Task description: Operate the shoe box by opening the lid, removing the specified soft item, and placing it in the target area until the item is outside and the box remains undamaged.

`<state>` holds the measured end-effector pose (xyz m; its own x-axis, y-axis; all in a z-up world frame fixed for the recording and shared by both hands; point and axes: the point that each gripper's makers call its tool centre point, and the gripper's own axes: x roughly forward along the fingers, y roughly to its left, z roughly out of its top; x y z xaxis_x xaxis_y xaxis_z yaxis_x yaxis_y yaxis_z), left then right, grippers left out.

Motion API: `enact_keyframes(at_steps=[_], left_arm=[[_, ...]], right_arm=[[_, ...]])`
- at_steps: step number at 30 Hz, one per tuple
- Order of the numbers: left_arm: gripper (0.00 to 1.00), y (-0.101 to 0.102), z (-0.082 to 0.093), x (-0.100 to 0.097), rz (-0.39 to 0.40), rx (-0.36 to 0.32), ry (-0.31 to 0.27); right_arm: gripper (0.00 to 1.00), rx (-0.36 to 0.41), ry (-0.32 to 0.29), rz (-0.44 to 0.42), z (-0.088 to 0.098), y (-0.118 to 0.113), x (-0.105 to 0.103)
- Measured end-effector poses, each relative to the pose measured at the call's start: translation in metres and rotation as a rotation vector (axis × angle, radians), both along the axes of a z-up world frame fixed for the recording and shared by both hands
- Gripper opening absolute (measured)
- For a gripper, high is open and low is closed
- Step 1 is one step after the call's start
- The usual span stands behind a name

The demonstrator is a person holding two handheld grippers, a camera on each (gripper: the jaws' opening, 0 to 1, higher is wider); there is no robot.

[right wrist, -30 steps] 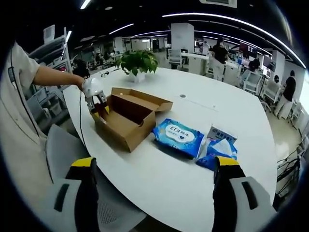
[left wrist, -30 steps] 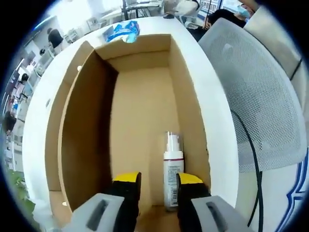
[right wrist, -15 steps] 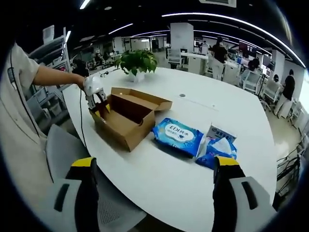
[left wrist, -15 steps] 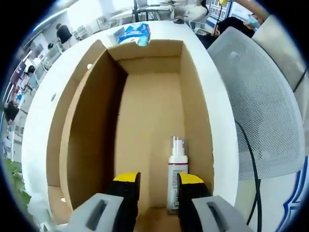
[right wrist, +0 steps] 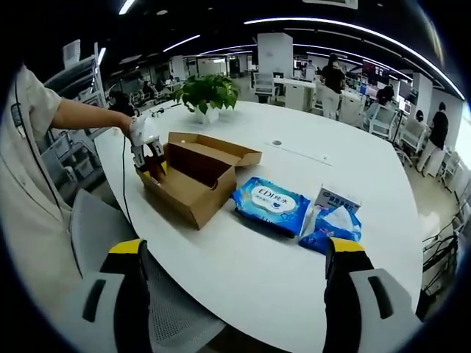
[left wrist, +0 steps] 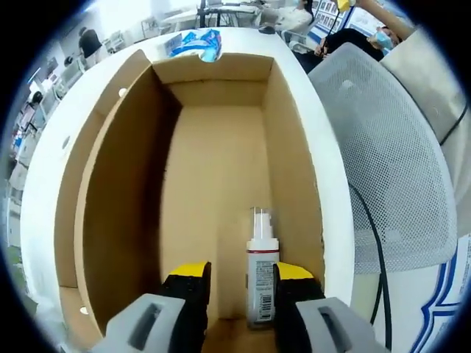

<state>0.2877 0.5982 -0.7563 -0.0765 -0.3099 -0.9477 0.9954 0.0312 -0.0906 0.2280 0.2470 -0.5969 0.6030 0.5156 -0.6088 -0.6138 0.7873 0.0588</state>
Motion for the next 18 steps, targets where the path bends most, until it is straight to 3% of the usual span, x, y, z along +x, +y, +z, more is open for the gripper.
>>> enact_keyframes(at_steps=[2, 3, 4, 5, 7, 13, 18], left_arm=[[0.30, -0.001, 0.002, 0.005, 0.016, -0.012, -0.027], [0.25, -0.001, 0.002, 0.011, 0.024, -0.016, -0.054], [0.20, 0.004, 0.002, 0.022, 0.017, 0.009, -0.121], [0.20, 0.007, -0.002, 0.022, 0.021, 0.023, -0.131], [0.22, 0.005, -0.003, 0.014, 0.035, 0.011, -0.081], [0.29, 0.003, 0.006, 0.014, 0.063, -0.021, -0.058], [0.29, 0.000, 0.012, 0.013, 0.081, -0.038, -0.023]], right_arm=[[0.95, 0.001, 0.001, 0.000, 0.000, 0.000, 0.000], [0.95, 0.001, 0.001, 0.001, -0.001, 0.000, 0.000], [0.95, 0.001, 0.002, 0.001, -0.001, 0.001, 0.000], [0.95, 0.002, 0.003, 0.002, -0.001, 0.001, -0.001], [0.95, 0.002, 0.005, 0.003, -0.002, 0.000, -0.001], [0.95, 0.001, 0.008, -0.003, -0.004, -0.003, -0.002], [0.94, 0.005, 0.015, 0.001, -0.005, -0.002, -0.002]])
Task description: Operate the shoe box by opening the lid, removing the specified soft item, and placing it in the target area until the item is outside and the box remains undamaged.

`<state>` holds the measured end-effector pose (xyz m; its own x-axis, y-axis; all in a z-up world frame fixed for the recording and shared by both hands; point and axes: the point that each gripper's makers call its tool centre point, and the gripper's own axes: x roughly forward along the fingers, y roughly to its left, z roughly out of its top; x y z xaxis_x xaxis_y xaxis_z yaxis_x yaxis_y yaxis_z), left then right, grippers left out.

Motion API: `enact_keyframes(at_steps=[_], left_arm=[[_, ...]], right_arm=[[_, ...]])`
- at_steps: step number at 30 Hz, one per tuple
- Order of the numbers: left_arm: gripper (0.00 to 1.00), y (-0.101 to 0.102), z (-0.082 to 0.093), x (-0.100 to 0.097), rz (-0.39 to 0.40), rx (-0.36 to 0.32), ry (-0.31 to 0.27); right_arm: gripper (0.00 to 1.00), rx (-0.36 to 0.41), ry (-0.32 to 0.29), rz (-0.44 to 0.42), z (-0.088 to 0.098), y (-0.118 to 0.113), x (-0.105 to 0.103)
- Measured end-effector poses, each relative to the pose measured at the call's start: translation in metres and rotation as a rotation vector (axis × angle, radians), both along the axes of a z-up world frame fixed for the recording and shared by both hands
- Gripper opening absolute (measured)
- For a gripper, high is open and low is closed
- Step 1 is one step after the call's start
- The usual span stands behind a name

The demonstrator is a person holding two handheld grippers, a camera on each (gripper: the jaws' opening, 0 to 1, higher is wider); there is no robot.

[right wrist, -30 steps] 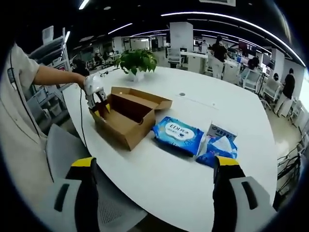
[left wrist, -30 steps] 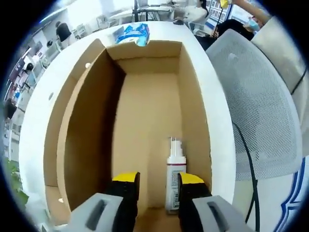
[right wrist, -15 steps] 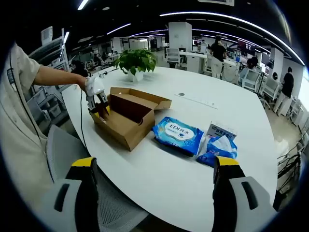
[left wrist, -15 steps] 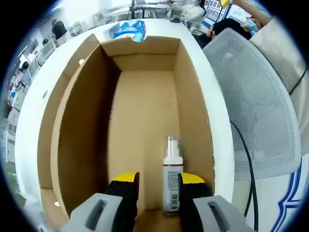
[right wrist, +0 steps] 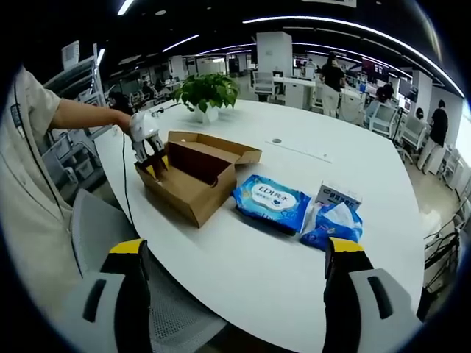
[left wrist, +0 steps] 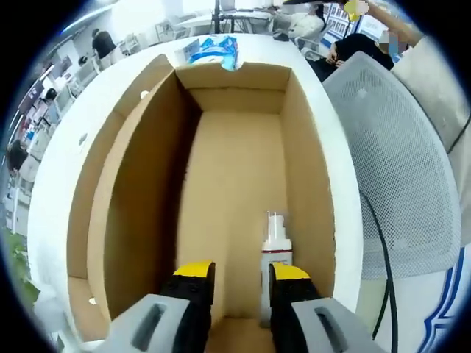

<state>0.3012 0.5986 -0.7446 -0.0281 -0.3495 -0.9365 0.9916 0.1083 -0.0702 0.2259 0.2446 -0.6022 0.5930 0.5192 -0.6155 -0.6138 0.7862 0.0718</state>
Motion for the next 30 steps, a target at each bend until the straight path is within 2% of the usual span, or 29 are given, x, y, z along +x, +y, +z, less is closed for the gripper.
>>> enact_keyframes(at_steps=[3, 4, 6, 11, 19, 23, 30], left_arm=[[0.29, -0.001, 0.000, -0.003, -0.003, -0.002, 0.036], [0.29, -0.001, -0.001, -0.007, 0.000, 0.000, 0.070], [0.30, -0.002, -0.004, -0.011, -0.012, 0.006, 0.103], [0.30, 0.000, -0.014, -0.021, -0.042, 0.042, 0.170], [0.30, 0.001, -0.026, -0.023, -0.079, 0.073, 0.169], [0.30, 0.001, -0.034, -0.023, -0.094, 0.087, 0.135], [0.25, 0.000, -0.037, -0.021, -0.105, 0.080, 0.082]], right_arm=[[0.94, 0.001, 0.003, 0.002, -0.001, 0.000, 0.000], [0.94, 0.002, 0.005, 0.001, -0.001, 0.000, 0.000], [0.94, 0.001, 0.009, -0.002, -0.002, -0.001, 0.000], [0.94, 0.003, 0.018, -0.016, -0.005, -0.007, -0.001], [0.94, 0.011, 0.030, -0.034, -0.010, -0.010, 0.001], [0.94, 0.016, 0.032, -0.032, -0.012, -0.008, 0.002], [0.93, 0.018, 0.033, -0.023, -0.014, -0.006, 0.004]])
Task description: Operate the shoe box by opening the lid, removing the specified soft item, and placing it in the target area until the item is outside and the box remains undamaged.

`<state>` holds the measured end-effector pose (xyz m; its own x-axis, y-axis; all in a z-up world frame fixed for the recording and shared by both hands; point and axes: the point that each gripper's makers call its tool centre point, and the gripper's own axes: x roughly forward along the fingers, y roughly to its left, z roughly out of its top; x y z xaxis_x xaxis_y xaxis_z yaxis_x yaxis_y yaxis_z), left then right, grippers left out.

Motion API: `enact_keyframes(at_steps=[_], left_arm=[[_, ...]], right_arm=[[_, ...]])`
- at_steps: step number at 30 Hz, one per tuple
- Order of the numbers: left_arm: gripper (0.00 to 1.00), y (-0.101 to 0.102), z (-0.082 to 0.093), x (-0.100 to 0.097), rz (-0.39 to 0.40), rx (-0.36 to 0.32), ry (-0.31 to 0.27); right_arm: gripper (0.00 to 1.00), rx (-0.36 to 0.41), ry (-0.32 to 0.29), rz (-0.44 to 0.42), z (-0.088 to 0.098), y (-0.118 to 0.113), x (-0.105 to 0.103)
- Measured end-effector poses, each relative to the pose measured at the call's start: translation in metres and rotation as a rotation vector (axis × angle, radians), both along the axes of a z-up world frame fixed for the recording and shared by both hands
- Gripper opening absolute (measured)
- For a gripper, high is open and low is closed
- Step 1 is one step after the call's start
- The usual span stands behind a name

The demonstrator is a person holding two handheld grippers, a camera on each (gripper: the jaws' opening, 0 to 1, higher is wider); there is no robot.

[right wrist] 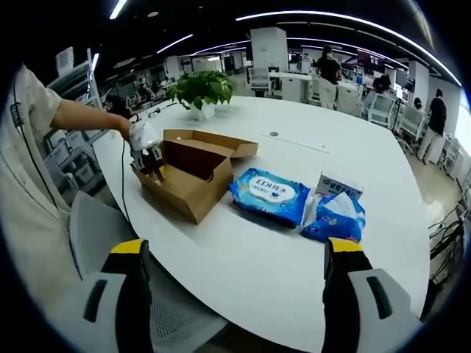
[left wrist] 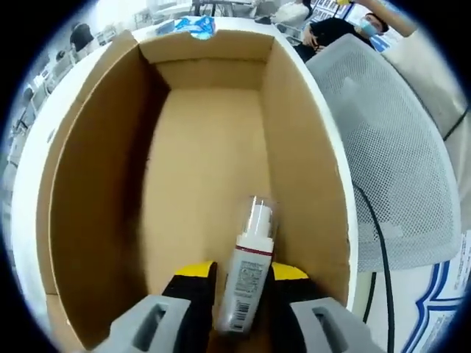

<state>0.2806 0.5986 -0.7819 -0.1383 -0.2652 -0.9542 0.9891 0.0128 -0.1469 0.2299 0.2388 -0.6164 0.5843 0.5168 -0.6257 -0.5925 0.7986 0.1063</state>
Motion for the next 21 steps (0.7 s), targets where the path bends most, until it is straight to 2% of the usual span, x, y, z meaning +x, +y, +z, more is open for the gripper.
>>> enact_keyframes(at_steps=[3, 6, 14, 21], left_arm=[[0.23, 0.000, 0.000, 0.001, 0.010, -0.001, -0.014], [0.21, -0.003, 0.002, 0.005, 0.070, -0.012, -0.032], [0.19, -0.005, 0.008, 0.008, 0.074, -0.022, -0.070], [0.19, -0.013, 0.026, 0.015, 0.121, -0.075, -0.110]], right_arm=[[0.93, 0.001, 0.002, 0.008, -0.001, 0.002, 0.000], [0.92, 0.005, 0.004, 0.017, -0.002, 0.006, -0.001], [0.92, 0.015, -0.003, 0.038, -0.001, 0.013, 0.000], [0.90, 0.028, -0.021, 0.068, 0.004, 0.023, 0.002]])
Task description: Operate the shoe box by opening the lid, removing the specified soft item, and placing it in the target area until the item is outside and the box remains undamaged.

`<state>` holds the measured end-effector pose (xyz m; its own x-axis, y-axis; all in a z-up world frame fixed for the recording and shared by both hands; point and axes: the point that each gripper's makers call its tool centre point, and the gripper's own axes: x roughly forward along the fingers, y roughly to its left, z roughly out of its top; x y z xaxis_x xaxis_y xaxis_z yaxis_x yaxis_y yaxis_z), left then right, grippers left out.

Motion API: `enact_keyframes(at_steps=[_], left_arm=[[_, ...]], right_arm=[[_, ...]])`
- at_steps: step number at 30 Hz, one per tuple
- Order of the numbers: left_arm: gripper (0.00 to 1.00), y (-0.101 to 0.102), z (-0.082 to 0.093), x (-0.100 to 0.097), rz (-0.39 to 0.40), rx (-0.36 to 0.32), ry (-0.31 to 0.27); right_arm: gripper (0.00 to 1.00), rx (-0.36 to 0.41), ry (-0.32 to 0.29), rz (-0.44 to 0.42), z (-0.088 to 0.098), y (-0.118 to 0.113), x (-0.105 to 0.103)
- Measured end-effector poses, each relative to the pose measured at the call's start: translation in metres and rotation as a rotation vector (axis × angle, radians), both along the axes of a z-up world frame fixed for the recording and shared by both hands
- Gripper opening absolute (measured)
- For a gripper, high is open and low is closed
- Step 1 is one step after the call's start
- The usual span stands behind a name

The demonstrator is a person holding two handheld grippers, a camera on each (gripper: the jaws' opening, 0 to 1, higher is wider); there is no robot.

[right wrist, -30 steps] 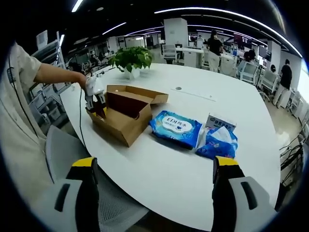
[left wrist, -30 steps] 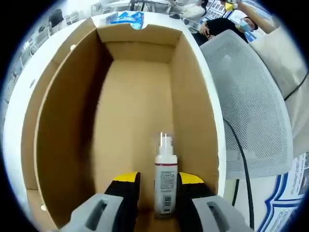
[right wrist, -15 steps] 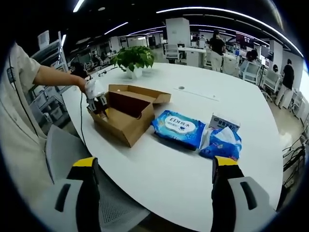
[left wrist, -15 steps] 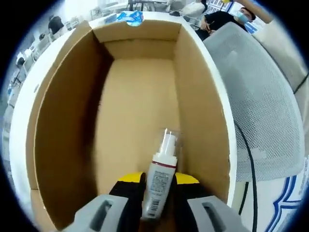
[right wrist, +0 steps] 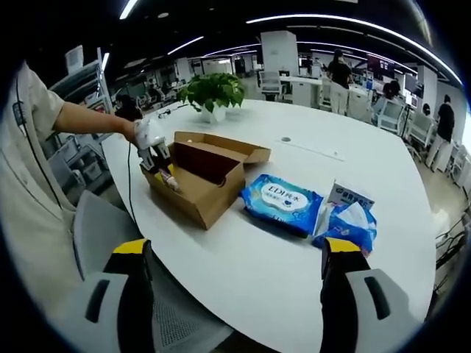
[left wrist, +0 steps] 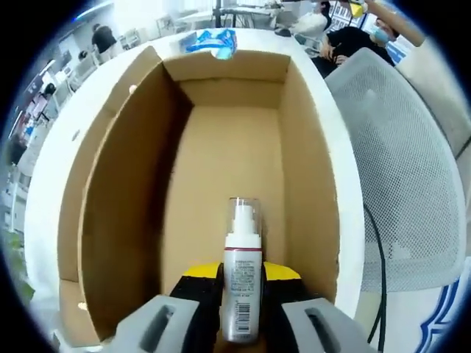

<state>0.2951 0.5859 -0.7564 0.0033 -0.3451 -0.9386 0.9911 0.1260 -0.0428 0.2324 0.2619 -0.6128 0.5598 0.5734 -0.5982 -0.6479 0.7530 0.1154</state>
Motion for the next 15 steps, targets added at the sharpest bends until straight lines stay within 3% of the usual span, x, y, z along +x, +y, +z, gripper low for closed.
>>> enact_keyframes(at_steps=[15], left_arm=[[0.19, -0.026, 0.043, 0.002, 0.032, -0.117, -0.085]], right_arm=[[0.81, 0.025, -0.078, 0.113, 0.014, 0.032, 0.007]])
